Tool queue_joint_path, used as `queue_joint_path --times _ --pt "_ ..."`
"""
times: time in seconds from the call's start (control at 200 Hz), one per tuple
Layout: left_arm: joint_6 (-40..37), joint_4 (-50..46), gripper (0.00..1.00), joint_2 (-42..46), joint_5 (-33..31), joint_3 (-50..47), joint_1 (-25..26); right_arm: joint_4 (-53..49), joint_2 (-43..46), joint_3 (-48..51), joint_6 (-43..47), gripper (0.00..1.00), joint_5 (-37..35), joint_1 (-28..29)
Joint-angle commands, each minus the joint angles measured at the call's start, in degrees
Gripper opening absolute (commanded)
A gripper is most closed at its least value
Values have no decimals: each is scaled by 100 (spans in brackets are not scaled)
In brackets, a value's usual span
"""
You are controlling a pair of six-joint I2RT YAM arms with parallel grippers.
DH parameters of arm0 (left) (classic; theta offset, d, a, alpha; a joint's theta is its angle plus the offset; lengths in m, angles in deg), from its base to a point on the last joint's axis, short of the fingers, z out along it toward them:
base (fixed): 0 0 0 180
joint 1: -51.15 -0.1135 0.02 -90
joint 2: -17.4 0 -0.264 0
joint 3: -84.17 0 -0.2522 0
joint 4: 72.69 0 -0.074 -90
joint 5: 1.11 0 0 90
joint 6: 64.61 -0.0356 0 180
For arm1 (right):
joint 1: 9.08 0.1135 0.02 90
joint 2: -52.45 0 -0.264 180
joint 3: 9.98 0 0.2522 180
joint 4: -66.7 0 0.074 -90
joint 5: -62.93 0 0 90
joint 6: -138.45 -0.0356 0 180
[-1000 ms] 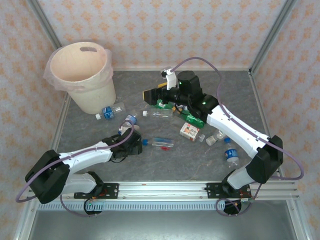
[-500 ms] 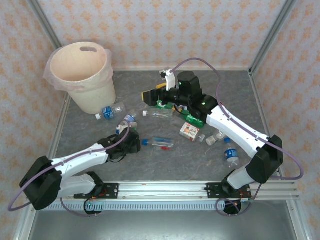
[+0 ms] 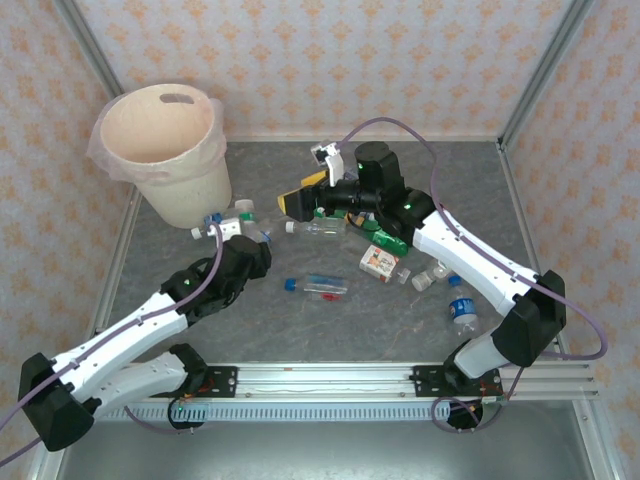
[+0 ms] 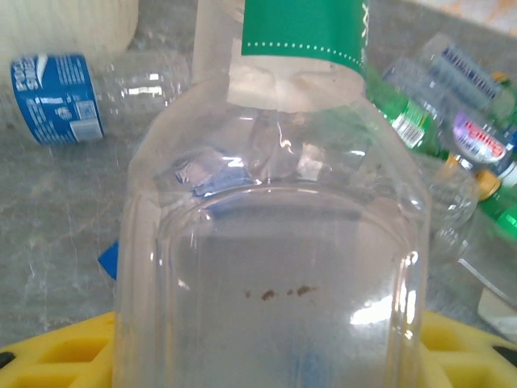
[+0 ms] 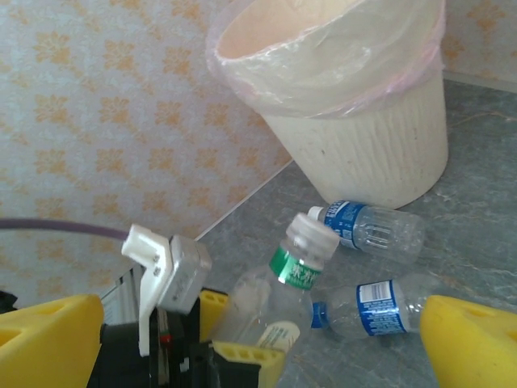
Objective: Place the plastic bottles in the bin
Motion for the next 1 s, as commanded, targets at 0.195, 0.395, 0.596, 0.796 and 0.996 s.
queue_joint_path --times 0.195,0.395,0.596,0.796,0.996 --pt "-563 -16 55 -9 -274 650 -775 247 104 -40 43 100 175 19" --pt "-1168 44 54 -145 -366 1309 -1313 377 127 -2 -12 100 99 54" --pt "-1686 356 54 -563 -182 2011 -1936 604 235 87 -185 100 -192 73" --pt "-2069 457 54 -1279 -108 2973 -2507 705 374 171 -237 100 -262 73" --pt "-2187 541 54 -1949 84 3921 -2941 783 458 208 -294 100 -312 78"
